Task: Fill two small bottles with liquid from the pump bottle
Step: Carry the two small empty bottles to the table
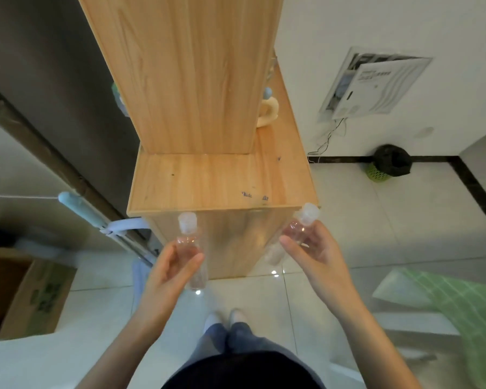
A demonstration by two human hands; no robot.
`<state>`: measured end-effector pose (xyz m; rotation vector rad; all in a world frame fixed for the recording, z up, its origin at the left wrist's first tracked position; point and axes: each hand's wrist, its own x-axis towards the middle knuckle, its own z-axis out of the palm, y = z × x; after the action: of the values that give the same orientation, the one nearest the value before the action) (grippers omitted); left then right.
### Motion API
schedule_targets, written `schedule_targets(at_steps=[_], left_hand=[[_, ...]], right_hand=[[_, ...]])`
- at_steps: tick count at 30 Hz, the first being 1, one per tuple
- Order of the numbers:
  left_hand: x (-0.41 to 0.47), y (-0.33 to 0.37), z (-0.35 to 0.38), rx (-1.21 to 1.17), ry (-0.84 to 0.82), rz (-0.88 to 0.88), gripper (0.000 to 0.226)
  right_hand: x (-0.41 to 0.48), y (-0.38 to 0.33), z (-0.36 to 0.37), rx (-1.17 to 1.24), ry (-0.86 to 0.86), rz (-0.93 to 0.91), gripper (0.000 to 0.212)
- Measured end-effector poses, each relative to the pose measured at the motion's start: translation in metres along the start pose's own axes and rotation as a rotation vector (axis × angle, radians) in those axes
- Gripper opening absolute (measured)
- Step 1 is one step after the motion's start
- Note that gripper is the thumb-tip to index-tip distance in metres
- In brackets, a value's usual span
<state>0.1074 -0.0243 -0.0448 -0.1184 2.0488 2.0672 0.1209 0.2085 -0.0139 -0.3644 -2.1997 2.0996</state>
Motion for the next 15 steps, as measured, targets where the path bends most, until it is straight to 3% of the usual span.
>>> schedule_targets(at_steps=[6, 15], left_hand=[[-0.024, -0.059, -0.006, 0.044, 0.040, -0.204, 0.018], [-0.029, -0.076, -0.009, 0.095, -0.046, -0.258, 0.016]], right_hand=[[-0.042, 0.058, -0.010, -0.053, 0.020, 0.245, 0.019], [-0.072, 0.089, 0.002, -0.174, 0.087, 0.418, 0.022]])
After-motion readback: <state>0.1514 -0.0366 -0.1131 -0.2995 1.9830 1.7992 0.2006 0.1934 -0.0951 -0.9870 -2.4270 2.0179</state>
